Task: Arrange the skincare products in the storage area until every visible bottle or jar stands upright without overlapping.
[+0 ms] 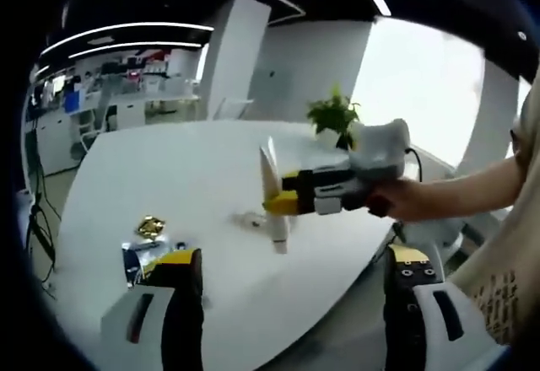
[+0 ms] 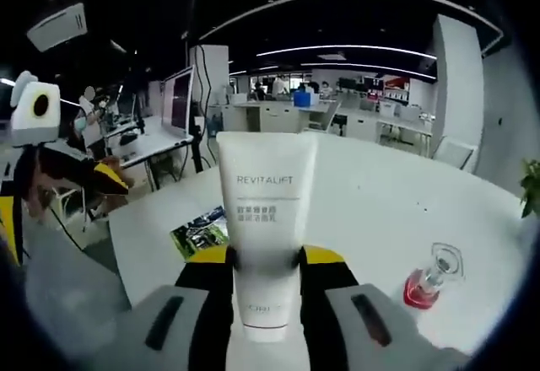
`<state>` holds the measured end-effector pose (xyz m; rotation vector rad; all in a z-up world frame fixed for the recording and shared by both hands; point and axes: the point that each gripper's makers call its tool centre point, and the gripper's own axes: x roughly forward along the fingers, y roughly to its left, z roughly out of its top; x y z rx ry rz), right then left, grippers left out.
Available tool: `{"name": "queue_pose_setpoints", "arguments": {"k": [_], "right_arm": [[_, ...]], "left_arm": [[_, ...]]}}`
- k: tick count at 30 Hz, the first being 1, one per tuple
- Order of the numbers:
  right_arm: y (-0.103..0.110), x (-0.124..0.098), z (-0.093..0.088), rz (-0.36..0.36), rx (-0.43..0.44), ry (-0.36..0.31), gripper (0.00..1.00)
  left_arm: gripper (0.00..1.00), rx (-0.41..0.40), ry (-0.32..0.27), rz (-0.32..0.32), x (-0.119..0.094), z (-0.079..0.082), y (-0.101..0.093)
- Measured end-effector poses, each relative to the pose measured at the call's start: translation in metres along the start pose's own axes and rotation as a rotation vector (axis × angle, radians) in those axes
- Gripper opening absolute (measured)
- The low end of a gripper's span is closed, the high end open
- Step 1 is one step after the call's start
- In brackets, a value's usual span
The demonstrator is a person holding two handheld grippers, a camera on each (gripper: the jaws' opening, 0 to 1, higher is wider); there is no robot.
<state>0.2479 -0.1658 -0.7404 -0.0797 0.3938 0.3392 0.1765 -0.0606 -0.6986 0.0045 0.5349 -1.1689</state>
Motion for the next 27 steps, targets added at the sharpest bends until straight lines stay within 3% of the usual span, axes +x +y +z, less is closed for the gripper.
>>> {"name": "queue_pose_setpoints", "arguments": {"k": [5,9,11,17,27], "right_arm": [[0.007,-0.015,0.005,0.01,0.016,-0.028,0.29],[0.016,-0.028,0.01,0.011,0.016,-0.056,0.29],[0.02,-0.033,0.011,0.013,0.013,-0.063,0.29],[0.032,-0.046,0.01,0.015,0.007,-0.074,0.29],[0.05,-0.06,0.011,0.021,-0.042,-0.079,0.29]], "left_arm": [[0.81,-0.018,-0.011,-0.004,0.007,0.008,-0.004],[0.69,-0.015,-0.009,-0.011,0.012,0.014,-0.008],[0.68,-0.014,-0.009,-0.013,0.014,0.016,-0.009],[0.6,-0.023,-0.034,-0.015,0.02,0.027,-0.011],[0.47,-0.022,-0.025,-0.035,0.032,0.032,-0.022]]}}
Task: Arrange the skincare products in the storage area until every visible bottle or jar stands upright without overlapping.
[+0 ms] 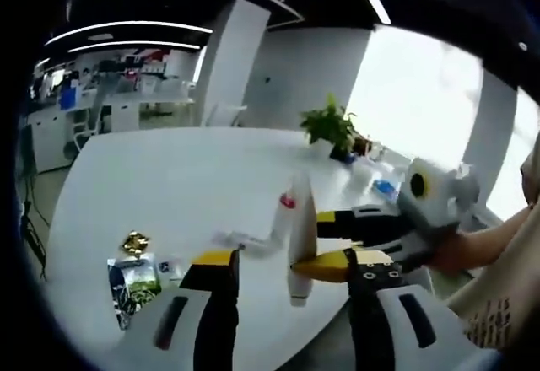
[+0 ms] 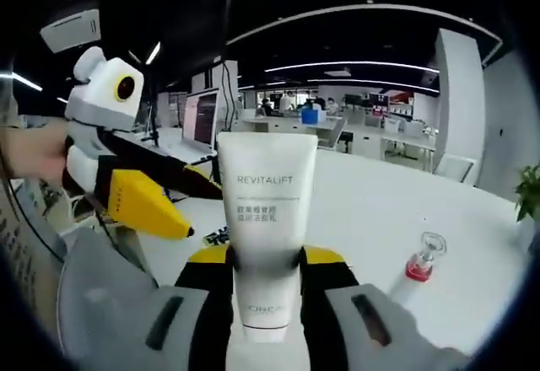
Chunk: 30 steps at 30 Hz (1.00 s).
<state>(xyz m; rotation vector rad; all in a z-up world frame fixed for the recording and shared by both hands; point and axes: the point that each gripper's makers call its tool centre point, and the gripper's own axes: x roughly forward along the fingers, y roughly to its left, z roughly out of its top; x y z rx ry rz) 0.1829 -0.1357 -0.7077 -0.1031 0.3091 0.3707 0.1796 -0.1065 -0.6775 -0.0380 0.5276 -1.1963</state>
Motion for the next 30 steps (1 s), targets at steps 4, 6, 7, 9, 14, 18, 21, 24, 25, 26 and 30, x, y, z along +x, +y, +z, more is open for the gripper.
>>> {"name": "queue_pose_setpoints", "arguments": {"k": [4,6,7,9,14,18,21,24,25,26,30], "right_arm": [[0.01,-0.002,0.002,0.012,-0.063,0.009,0.29],[0.015,-0.003,0.004,0.021,-0.078,0.006,0.29],[0.017,-0.004,0.005,0.024,-0.08,0.005,0.29],[0.019,-0.005,0.006,0.028,-0.082,0.001,0.29],[0.022,-0.006,0.009,0.034,-0.089,-0.002,0.29],[0.021,-0.007,0.009,0.032,-0.089,0.001,0.3],[0.019,-0.007,0.009,0.031,-0.1,0.006,0.3],[0.018,-0.007,0.011,0.031,-0.112,0.009,0.3],[0.018,-0.007,0.012,0.031,-0.117,0.007,0.3],[0.017,-0.007,0.013,0.029,-0.126,0.008,0.3],[0.016,-0.007,0.013,0.023,-0.128,0.013,0.3]], "left_arm": [[0.46,0.013,0.009,-0.011,0.007,0.0,-0.005],[0.44,0.025,0.014,-0.011,0.01,-0.001,-0.008],[0.43,0.031,0.017,-0.01,0.012,-0.001,-0.009],[0.4,0.033,0.019,-0.011,0.014,-0.002,-0.011],[0.31,0.056,0.024,0.002,0.017,-0.004,-0.013],[0.28,0.074,0.025,0.023,0.018,-0.001,-0.008],[0.22,0.078,0.031,0.001,0.019,-0.001,-0.012],[0.14,0.101,0.027,-0.034,0.022,0.001,-0.021],[0.14,0.111,0.023,-0.015,0.023,0.003,-0.019],[0.14,0.107,0.024,-0.018,0.023,0.004,-0.019],[0.12,0.11,0.035,-0.011,0.024,0.005,-0.017]]}}
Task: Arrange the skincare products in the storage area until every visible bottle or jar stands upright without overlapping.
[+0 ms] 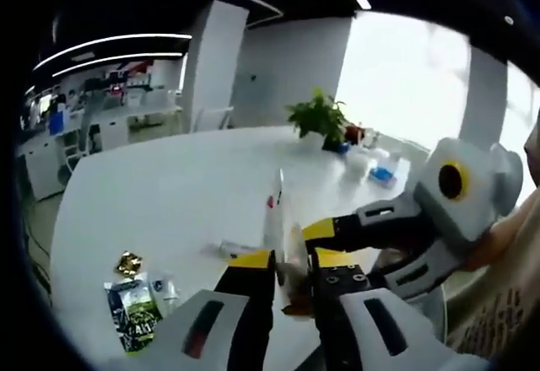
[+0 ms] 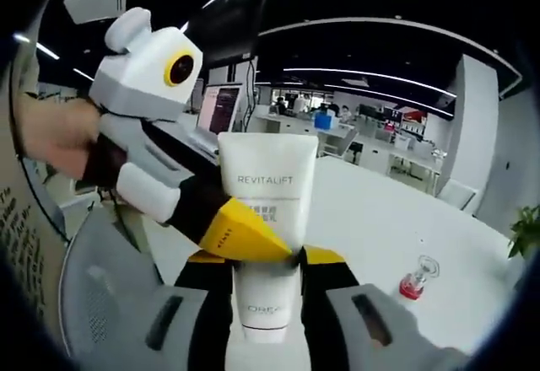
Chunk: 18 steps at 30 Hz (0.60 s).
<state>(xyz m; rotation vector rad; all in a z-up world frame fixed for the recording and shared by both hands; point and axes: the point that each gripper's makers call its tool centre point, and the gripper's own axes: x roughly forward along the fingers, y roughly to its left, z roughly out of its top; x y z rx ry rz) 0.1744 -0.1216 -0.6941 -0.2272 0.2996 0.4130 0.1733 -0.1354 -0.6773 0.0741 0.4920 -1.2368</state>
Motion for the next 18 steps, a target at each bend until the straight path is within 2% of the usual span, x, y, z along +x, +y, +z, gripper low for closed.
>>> {"name": "queue_pose_setpoints", "arguments": {"k": [3,6,9,11,15,18], "right_arm": [[0.0,-0.001,0.0,0.001,0.007,-0.001,0.3],[0.001,-0.003,0.001,0.009,0.017,-0.015,0.3],[0.005,-0.007,0.003,0.07,0.041,-0.044,0.31],[0.01,-0.011,0.003,0.128,0.067,-0.059,0.3],[0.016,-0.019,0.004,0.22,0.066,-0.082,0.3],[0.023,-0.035,0.005,0.298,0.156,-0.123,0.29]], "left_arm": [[0.1,-0.025,0.017,0.002,0.0,0.0,0.002],[0.09,-0.045,0.033,-0.032,-0.002,0.0,0.002],[0.08,-0.04,0.052,-0.085,-0.006,-0.001,-0.002],[0.08,-0.003,0.077,-0.135,-0.008,-0.002,-0.008],[0.07,0.142,0.134,-0.256,-0.012,-0.004,-0.031],[0.07,0.197,0.154,-0.333,-0.017,0.001,-0.053]]}}
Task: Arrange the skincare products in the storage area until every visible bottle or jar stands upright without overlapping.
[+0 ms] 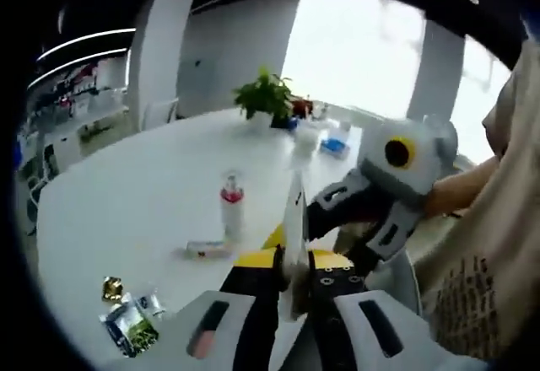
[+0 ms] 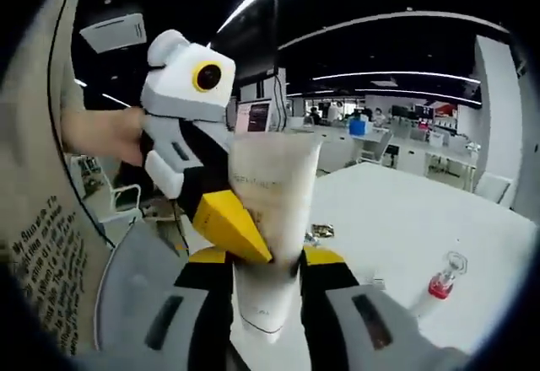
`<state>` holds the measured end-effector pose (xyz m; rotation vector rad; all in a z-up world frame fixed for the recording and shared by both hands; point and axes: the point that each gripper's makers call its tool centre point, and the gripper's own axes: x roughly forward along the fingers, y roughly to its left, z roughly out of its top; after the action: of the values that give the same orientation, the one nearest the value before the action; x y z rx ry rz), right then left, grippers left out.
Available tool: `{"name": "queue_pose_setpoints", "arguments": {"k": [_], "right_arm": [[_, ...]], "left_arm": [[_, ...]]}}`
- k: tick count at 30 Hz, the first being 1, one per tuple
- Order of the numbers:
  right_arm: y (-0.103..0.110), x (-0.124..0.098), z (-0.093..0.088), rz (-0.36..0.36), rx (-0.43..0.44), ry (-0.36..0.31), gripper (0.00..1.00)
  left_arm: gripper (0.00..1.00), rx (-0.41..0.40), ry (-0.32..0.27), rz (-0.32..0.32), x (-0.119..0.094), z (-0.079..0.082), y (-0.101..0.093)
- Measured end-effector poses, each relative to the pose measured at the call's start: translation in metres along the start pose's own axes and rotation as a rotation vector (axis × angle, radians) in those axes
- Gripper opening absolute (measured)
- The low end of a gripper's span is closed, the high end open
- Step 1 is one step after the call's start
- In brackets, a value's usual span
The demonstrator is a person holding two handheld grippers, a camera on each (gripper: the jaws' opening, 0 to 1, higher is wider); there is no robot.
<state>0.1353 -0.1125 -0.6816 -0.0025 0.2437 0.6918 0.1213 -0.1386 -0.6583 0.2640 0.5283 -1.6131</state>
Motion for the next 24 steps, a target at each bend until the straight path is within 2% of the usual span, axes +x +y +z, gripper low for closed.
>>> {"name": "queue_pose_setpoints", "arguments": {"k": [2,9,17,20,24], "right_arm": [[0.004,-0.007,0.002,0.039,0.039,-0.019,0.28],[0.014,-0.023,0.006,0.125,0.001,-0.014,0.25],[0.015,-0.036,0.007,0.174,0.004,-0.02,0.24],[0.014,-0.038,0.01,0.182,-0.02,-0.03,0.23],[0.011,-0.036,0.008,0.166,-0.072,-0.008,0.2]], "left_arm": [[0.07,0.035,0.008,-0.042,0.001,0.005,-0.011],[0.08,0.121,0.039,-0.138,0.006,0.014,-0.037],[0.07,0.132,0.016,-0.193,0.004,0.027,-0.046],[0.08,0.151,0.022,-0.207,0.005,0.03,-0.048],[0.08,0.211,0.052,-0.21,0.009,0.029,-0.048]]}}
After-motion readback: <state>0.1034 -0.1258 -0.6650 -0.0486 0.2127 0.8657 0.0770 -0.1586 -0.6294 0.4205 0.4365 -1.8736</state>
